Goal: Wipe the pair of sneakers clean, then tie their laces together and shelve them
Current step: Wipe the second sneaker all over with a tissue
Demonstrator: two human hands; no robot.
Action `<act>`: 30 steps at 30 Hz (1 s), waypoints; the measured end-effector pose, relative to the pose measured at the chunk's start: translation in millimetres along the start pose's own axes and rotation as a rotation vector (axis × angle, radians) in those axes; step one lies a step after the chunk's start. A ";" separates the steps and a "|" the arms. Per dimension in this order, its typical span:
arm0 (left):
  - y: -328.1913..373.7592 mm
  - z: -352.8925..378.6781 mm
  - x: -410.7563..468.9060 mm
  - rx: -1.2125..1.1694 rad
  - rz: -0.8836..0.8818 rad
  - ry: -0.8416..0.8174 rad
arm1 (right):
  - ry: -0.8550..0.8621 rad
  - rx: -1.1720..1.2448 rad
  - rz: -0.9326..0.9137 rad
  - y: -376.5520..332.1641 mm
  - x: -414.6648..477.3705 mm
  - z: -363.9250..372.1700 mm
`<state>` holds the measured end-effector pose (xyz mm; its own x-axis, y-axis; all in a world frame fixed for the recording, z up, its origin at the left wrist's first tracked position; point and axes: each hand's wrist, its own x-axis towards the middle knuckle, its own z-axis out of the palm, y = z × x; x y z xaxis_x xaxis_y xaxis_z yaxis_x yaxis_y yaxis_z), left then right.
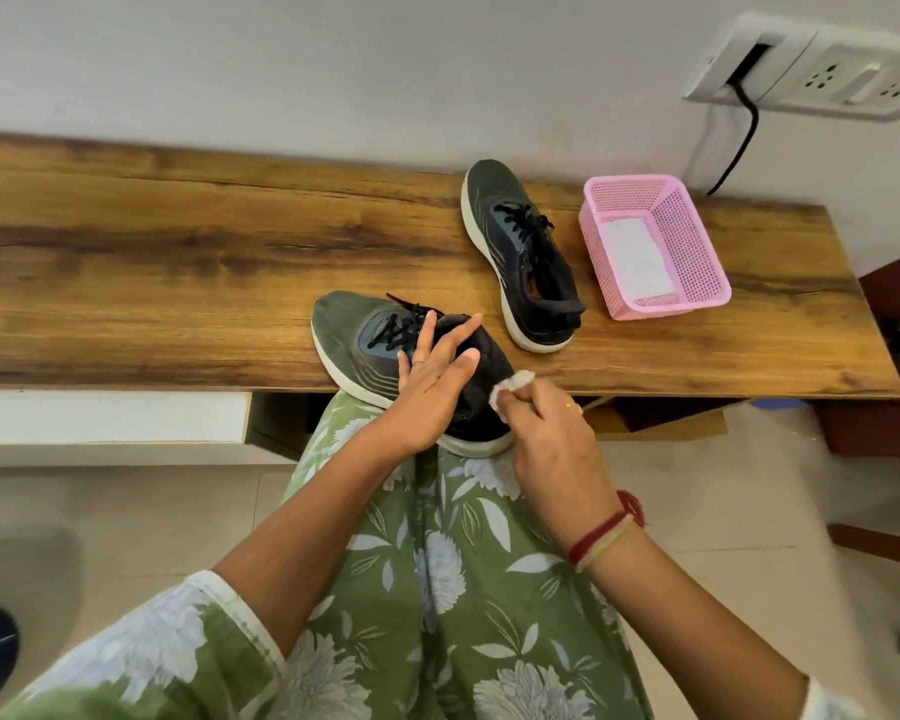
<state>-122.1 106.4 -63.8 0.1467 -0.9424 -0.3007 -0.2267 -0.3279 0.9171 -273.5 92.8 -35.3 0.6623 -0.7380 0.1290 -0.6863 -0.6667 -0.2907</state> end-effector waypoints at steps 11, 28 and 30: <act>-7.0 5.7 1.6 -0.002 0.029 0.018 | 0.112 0.123 0.055 -1.4 14.2 -1.7; -5.4 3.6 -0.6 -0.012 0.038 0.022 | -0.064 0.007 0.011 31.0 -11.3 -13.7; -5.1 5.8 -0.4 -0.017 0.036 0.022 | 0.024 0.219 0.180 40.4 -12.3 -23.3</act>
<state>-126.6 108.1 -69.8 0.1601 -0.9518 -0.2615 -0.2159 -0.2923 0.9316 -316.4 72.6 -26.5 0.5267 -0.8464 0.0783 -0.7090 -0.4882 -0.5088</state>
